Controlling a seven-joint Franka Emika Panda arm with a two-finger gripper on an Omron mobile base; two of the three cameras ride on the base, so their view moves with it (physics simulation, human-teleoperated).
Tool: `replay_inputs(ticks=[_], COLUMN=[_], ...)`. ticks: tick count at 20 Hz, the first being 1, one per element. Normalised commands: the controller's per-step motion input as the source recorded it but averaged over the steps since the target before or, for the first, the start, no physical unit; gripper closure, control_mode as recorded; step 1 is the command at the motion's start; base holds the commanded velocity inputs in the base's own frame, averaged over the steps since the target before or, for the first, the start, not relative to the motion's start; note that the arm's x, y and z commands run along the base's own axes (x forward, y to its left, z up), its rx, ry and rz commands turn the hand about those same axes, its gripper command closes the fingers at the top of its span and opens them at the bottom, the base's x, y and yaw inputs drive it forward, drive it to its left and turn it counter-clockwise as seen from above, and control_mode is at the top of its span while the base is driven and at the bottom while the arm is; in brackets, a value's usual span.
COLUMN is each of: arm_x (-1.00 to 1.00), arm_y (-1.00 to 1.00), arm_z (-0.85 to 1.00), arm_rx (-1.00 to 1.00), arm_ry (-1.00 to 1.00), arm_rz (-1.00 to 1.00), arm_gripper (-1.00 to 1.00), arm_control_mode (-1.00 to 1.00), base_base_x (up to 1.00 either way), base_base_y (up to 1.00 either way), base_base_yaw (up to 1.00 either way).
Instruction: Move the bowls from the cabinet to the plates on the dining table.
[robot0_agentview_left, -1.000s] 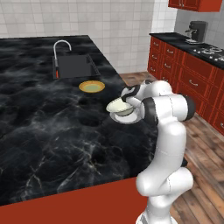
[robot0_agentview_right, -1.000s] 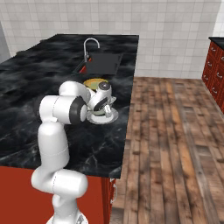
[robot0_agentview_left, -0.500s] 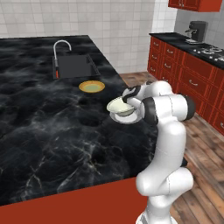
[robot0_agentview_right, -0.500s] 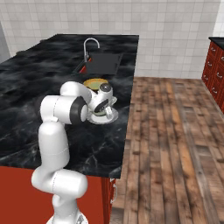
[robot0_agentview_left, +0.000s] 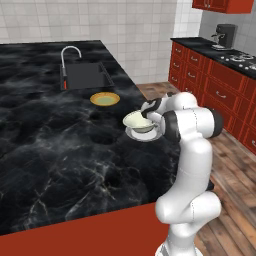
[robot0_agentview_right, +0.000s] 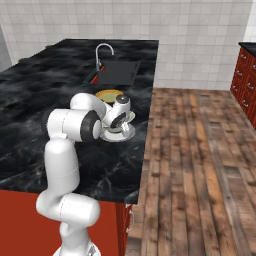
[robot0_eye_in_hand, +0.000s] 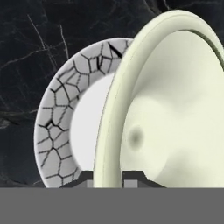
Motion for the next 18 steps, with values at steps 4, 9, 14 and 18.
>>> replay_inputs(ticks=[4,9,14,18], arm_x=[0.0,-0.01,-0.16,-0.38], arm_y=[0.0,0.0,0.08,0.15], arm_z=[-0.17,-0.15,-0.05,0.02], arm_rx=[0.0,0.0,0.0,0.0], arm_ry=[0.07,0.06,0.0,0.0], arm_rz=[0.0,0.0,0.0,0.0], arm_gripper=[-1.0,-1.0,-1.0,-1.0], arm_control_mode=[-1.0,-1.0,-1.0,-1.0], base_base_x=[0.0,0.0,0.0,0.0], base_base_y=[0.0,0.0,0.0,0.0], base_base_yaw=[0.0,0.0,0.0,0.0])
